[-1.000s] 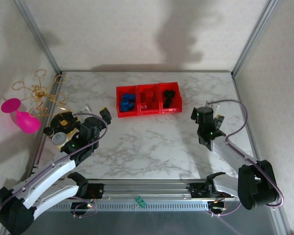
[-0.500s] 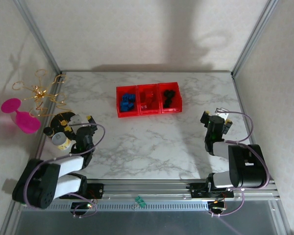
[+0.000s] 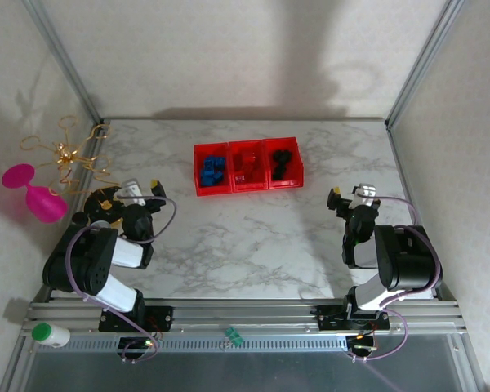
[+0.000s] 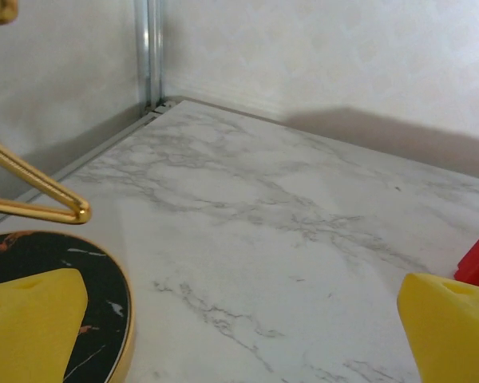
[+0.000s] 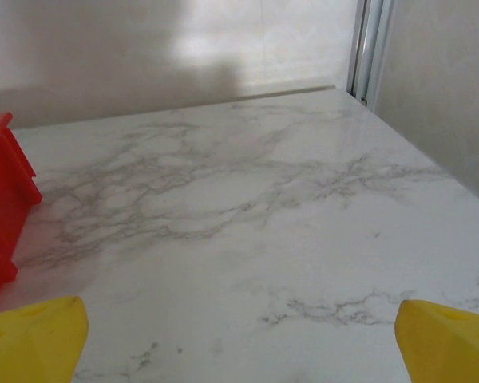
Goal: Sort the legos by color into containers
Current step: Reset both arms
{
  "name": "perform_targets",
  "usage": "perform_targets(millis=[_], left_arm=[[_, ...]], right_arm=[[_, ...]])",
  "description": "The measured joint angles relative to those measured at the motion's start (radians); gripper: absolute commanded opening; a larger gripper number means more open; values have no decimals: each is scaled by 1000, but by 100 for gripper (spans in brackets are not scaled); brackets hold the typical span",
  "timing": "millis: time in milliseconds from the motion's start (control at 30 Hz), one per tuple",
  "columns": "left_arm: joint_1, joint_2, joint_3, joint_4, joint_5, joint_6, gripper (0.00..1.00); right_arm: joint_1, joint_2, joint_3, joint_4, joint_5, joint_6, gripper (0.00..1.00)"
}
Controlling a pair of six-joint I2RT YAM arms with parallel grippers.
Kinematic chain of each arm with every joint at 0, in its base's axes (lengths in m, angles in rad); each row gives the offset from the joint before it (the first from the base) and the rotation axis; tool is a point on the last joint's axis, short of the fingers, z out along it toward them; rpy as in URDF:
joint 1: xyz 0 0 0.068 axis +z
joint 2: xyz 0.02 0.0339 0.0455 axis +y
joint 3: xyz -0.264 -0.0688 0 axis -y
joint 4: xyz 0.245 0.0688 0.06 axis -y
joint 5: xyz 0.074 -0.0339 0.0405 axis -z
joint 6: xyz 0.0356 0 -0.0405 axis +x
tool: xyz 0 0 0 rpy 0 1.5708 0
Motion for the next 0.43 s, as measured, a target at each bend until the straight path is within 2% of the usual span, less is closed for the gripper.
perform_targets(millis=[433], left_arm=[[0,0,0,-5,29,-2,99]], right_arm=[[0,0,1,6,-22,-9,99]])
